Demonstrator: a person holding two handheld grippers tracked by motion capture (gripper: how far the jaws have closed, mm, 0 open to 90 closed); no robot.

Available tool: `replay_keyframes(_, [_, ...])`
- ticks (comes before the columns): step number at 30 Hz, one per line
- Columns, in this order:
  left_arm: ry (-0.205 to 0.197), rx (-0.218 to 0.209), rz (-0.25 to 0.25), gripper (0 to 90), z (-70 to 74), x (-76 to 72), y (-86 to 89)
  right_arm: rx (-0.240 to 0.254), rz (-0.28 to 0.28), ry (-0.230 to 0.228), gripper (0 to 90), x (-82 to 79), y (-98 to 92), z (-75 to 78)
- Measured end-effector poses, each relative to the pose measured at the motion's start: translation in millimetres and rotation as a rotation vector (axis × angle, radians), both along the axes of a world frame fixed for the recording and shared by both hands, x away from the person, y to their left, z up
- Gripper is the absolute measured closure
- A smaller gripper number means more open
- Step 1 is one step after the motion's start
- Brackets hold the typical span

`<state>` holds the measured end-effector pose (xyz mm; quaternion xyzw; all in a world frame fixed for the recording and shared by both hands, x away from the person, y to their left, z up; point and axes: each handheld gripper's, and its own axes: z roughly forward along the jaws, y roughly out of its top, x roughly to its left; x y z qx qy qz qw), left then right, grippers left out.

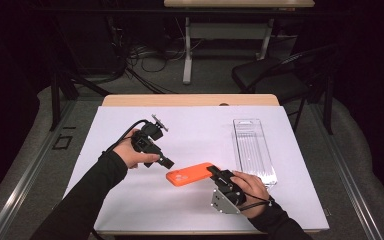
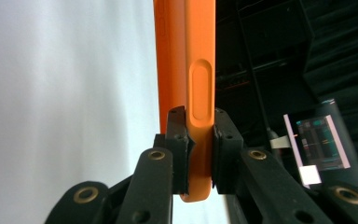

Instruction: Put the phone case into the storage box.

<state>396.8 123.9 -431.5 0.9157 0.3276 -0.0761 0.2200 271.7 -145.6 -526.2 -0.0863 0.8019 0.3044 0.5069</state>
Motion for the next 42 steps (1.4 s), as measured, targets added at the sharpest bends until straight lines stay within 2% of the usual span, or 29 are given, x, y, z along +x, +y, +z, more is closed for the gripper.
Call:
replay_keyframes(1, [-0.004, -0.003, 0.003, 16.3, -0.2, -0.3, 1.0, 0.008, 0.006, 0.007, 80.5, 0.2, -0.5, 0.8])
replay_keyframes(3, [-0.008, -0.012, 0.010, 16.3, -0.8, -1.4, 2.6, 0.055, 0.008, 0.044, 80.5, 0.1, -1.9, 0.7])
replay_keyframes(4, [-0.011, -0.015, 0.009, 16.6, -0.5, -1.9, 3.5, 0.047, 0.007, 0.049, 80.5, 0.1, -2.6, 2.4])
replay_keyframes(5, [-0.020, -0.017, 0.013, 16.5, -0.1, -2.6, 4.0, 0.073, 0.016, 0.067, 80.6, 0.8, -3.1, 2.1])
replay_keyframes(8, [-0.039, -0.035, 0.024, 16.6, 0.8, -4.8, 5.9, 0.128, -0.009, 0.131, 80.6, -0.7, -6.4, 2.0])
replay_keyframes(11, [-0.050, -0.036, 0.031, 17.6, 0.9, -6.3, 8.4, 0.168, 0.006, 0.152, 80.6, 0.8, -8.9, 3.3])
replay_keyframes(12, [-0.052, -0.040, 0.031, 17.6, 0.6, -6.3, 9.7, 0.173, -0.004, 0.169, 80.6, 0.4, -10.0, 4.3])
replay_keyframes(17, [-0.069, -0.054, 0.048, 19.0, -1.8, -8.7, 14.0, 0.267, 0.003, 0.240, 80.6, 1.2, -11.4, 9.0])
replay_keyframes(20, [-0.086, -0.063, 0.047, 20.3, -0.9, -11.5, 15.2, 0.325, 0.004, 0.300, 80.6, 3.2, -12.2, 11.1])
replay_keyframes(31, [-0.139, -0.087, 0.051, 22.2, -0.2, -20.2, 17.9, 0.487, -0.025, 0.447, 80.7, 9.6, -14.7, 10.8])
replay_keyframes(42, [-0.171, -0.137, 0.049, 23.4, -4.8, -28.2, 13.8, 0.631, -0.042, 0.556, 80.6, 15.6, -16.1, 12.1])
